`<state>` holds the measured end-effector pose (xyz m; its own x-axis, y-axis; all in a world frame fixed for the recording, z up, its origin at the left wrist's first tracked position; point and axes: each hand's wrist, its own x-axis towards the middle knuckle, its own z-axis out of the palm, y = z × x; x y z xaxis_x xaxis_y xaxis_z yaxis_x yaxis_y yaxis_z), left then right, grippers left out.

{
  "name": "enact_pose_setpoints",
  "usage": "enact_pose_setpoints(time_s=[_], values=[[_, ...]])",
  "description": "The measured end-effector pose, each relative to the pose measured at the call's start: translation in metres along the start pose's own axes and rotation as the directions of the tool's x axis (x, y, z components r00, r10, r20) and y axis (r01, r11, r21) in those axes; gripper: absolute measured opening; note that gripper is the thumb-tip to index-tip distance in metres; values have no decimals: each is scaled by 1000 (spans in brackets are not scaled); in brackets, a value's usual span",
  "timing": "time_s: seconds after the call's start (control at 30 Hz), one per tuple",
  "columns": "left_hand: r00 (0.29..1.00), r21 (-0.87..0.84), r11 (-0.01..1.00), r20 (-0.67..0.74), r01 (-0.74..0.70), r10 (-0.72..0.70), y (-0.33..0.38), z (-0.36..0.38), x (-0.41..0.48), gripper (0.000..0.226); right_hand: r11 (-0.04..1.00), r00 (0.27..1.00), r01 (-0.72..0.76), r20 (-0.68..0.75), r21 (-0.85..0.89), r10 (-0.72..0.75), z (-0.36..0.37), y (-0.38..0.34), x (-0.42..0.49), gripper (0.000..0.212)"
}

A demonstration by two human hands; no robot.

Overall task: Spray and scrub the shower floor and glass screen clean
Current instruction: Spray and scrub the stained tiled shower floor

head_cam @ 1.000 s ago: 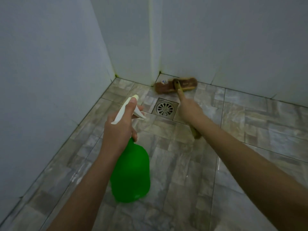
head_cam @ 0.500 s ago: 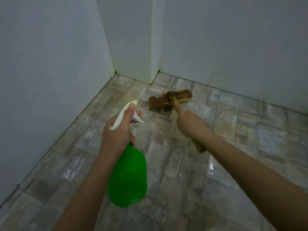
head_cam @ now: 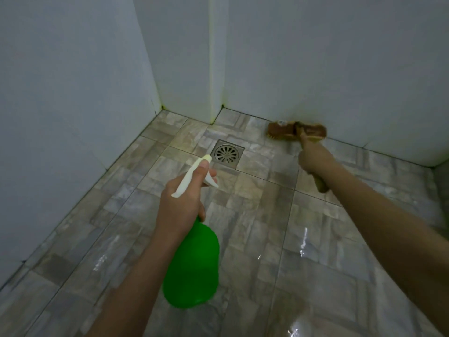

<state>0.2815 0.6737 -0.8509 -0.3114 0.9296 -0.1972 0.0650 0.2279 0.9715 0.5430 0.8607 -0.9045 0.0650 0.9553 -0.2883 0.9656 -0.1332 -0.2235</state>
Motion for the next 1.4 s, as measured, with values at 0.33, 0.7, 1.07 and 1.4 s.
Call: enact_pose_setpoints(time_s=[0.33, 0.7, 1.07, 1.4], values=[[995, -10, 1000, 100, -9, 10, 2, 26, -21, 55, 996, 994, -21, 102, -88, 30, -10, 80, -64, 74], [976, 46, 999, 216, 21, -30, 1, 64, -39, 45, 987, 989, -139, 48, -79, 143, -13, 136, -115, 76], [945, 113, 994, 323, 10, -46, 1, 99, -67, 44, 978, 978, -208, 1, -14, 208, 8, 201, -179, 80], [887, 123, 992, 454, 35, -88, -3, 133, -92, 42, 903, 912, -410, 63, 132, 405, 19, 206, -282, 72]])
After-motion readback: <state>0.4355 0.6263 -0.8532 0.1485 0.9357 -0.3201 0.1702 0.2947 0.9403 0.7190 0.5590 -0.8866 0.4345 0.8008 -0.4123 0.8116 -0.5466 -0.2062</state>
